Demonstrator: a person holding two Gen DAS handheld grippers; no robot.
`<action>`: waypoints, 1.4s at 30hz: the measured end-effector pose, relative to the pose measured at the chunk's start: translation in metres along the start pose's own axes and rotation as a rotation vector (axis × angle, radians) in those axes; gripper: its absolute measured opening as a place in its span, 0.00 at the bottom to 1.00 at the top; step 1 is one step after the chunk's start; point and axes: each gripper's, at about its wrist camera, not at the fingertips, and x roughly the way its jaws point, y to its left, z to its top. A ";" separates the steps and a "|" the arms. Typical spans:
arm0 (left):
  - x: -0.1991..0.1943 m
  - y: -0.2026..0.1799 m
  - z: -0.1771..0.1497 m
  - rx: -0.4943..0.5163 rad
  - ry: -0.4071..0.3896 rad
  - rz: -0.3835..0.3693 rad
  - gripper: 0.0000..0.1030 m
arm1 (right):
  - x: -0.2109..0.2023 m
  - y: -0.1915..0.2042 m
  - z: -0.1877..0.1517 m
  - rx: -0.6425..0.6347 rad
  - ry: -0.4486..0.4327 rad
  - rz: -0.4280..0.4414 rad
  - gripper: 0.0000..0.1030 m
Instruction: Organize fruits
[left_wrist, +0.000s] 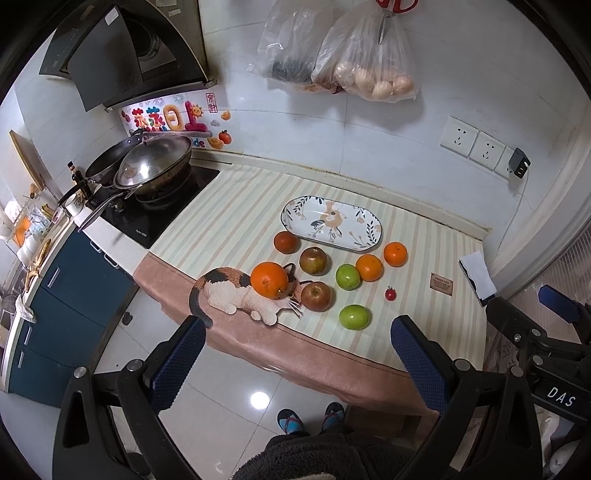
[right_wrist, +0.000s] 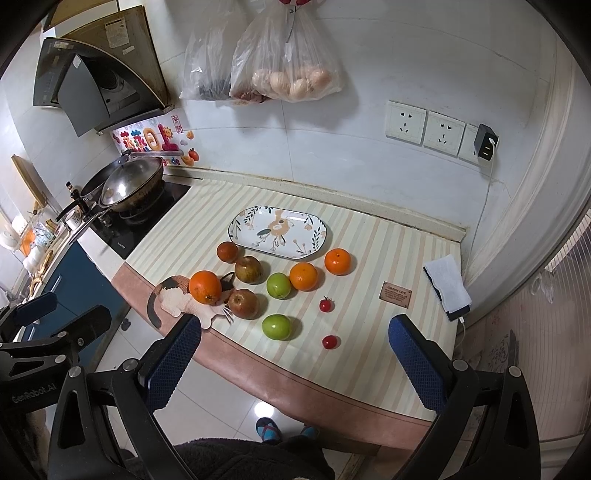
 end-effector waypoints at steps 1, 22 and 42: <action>0.000 -0.002 0.001 0.001 -0.002 0.000 1.00 | 0.000 0.000 0.000 0.000 0.000 0.000 1.00; 0.000 0.000 0.004 -0.001 -0.013 -0.007 1.00 | -0.002 -0.001 0.003 0.002 -0.004 0.001 1.00; 0.000 0.000 0.006 -0.003 -0.012 -0.006 1.00 | -0.001 -0.001 0.005 0.003 -0.004 0.002 1.00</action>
